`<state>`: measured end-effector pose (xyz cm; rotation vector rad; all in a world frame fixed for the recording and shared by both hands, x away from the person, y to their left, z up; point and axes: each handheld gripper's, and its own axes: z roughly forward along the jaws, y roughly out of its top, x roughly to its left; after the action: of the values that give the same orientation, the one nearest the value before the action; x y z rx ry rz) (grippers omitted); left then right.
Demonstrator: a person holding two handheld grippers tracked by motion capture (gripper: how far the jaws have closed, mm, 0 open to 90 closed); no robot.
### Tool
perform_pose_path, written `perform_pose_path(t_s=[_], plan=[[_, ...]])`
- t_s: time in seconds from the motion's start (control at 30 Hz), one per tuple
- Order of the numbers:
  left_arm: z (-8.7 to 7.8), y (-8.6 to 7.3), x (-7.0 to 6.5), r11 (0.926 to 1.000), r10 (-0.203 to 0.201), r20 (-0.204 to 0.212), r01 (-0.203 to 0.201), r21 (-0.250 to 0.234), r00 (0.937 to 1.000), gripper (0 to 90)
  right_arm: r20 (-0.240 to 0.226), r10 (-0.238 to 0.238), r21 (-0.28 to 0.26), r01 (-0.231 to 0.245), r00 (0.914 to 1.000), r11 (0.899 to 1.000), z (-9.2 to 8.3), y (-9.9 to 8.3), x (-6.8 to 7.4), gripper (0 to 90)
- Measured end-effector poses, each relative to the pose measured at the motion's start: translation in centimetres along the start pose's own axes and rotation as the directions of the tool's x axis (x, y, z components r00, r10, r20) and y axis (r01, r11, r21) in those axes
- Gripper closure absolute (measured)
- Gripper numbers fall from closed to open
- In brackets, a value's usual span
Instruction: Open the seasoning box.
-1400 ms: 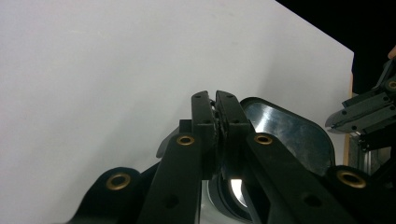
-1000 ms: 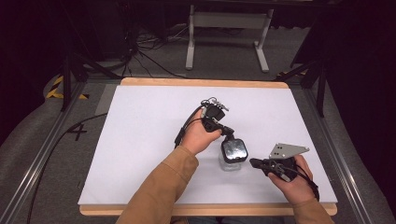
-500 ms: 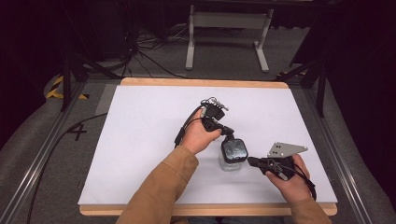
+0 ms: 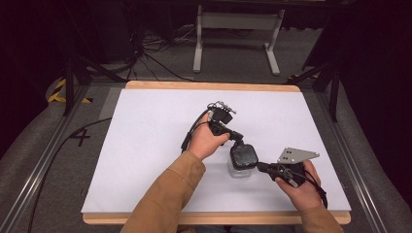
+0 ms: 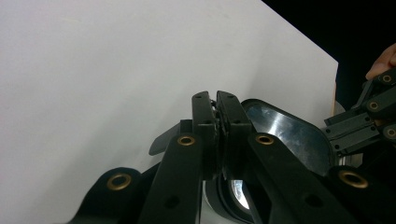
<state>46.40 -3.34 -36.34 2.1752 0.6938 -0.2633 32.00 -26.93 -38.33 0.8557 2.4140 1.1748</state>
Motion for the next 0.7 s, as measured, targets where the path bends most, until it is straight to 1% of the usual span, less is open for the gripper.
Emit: perform_pose_path(t_s=[0.03,0.07,0.1,0.13,0.17,0.23,0.27,0.3,0.33,0.4,0.43,0.47,0.5,0.53,0.57,0.6,0.63,0.67,0.7], plan=[[-0.1,0.0,0.0,1.0,0.007,-0.007,-0.007,-0.002,0.9999,87.2,0.0,0.0,-0.002,0.0,1.0,1.0,0.0,0.0,0.0,90.0],[-0.3,0.1,-0.2,0.9998,0.006,-0.018,-0.006,-0.021,0.9998,87.2,0.0,0.0,-0.002,0.0,1.0,1.0,0.0,0.0,0.0,90.0],[-0.6,0.1,-0.2,0.9989,0.011,-0.019,-0.012,-0.046,0.9998,82.4,0.001,-0.003,-0.008,0.003,1.0,1.0,0.0,0.0,0.0,90.0],[-0.8,0.1,-0.3,0.9979,0.015,-0.023,-0.016,-0.063,0.9996,82.4,0.001,-0.003,-0.008,0.003,1.0,1.0,0.0,0.0,0.0,90.0],[-1.3,0.1,-0.6,0.9965,0.019,-0.038,-0.022,-0.081,0.9991,82.1,0.002,-0.003,-0.011,0.003,1.0,1.0,0.0,0.1,0.0,90.0],[-2.0,0.1,-1.1,0.9952,0.043,-0.067,-0.049,-0.085,0.9968,84.3,-0.003,-0.008,-0.018,0.008,1.0,1.0,-0.1,0.2,-0.1,90.0],[-2.7,-0.1,-1.6,0.9927,0.064,-0.084,-0.072,-0.097,0.9944,84.8,-0.004,-0.008,-0.022,0.008,1.0,1.0,-0.1,0.3,-0.1,90.0],[-2.7,-0.1,-1.6,0.9927,0.064,-0.084,-0.072,-0.097,0.9944,85.2,-0.004,-0.008,-0.022,0.008,1.0,1.0,-0.1,0.3,-0.1,90.0],[-3.1,-0.2,-1.9,0.9913,0.071,-0.088,-0.08,-0.104,0.9936,85.2,-0.004,-0.013,-0.028,0.013,0.9999,1.0,-0.1,0.3,-0.1,90.0],[-3.7,-0.4,-2.5,0.99,0.088,-0.09,-0.098,-0.102,0.992,85.7,-0.005,-0.015,-0.035,0.015,0.9999,0.999,-0.2,0.5,0.0,90.0],[-4.3,-0.7,-3.1,0.9879,0.11,-0.098,-0.119,-0.099,0.9891,86.9,-0.003,-0.019,-0.046,0.019,0.9998,0.999,-0.2,0.7,0.0,90.0],[-4.3,-0.7,-3.1,0.9879,0.11,-0.098,-0.119,-0.099,0.9891,87.2,-0.003,-0.019,-0.046,0.019,0.9998,0.999,-0.2,0.7,0.0,90.0],[-4.6,-0.9,-3.5,0.9861,0.127,-0.102,-0.137,-0.095,0.9867,87.2,-0.004,-0.018,-0.051,0.018,0.9998,0.999,-0.3,0.9,0.0,90.0],[-4.9,-1.1,-3.9,0.9851,0.135,-0.103,-0.144,-0.093,0.9856,87.7,-0.008,-0.021,-0.063,0.02,0.9998,0.998,-0.4,1.2,-0.1,90.0],[-5.2,-1.2,-4.3,0.9832,0.15,-0.104,-0.159,-0.089,0.9833,87.7,-0.008,-0.021,-0.063,0.02,0.9998,0.998,-0.4,1.2,-0.1,90.0],[-5.7,-1.6,-4.9,0.9807,0.161,-0.11,-0.171,-0.095,0.9809,87.8,-0.011,-0.022,-0.076,0.021,0.9997,0.997,-0.4,1.5,-0.2,90.0],[-6.0,-1.8,-5.2,0.9784,0.176,-0.112,-0.186,-0.09,0.978,87.7,-0.009,-0.022,-0.082,0.021,0.9997,0.996,-0.4,1.6,-0.2,90.0],[-6.0,-1.8,-5.2,0.9784,0.176,-0.112,-0.186,-0.09,0.978,87.7,-0.009,-0.022,-0.082,0.021,0.9997,0.996,-0.4,1.6,-0.2,90.0],[-6.2,-2.2,-5.7,0.9768,0.183,-0.125,-0.194,-0.09,0.9752,87.7,-0.011,-0.024,-0.084,0.023,0.9996,0.996,-0.4,1.7,-0.3,90.0]])
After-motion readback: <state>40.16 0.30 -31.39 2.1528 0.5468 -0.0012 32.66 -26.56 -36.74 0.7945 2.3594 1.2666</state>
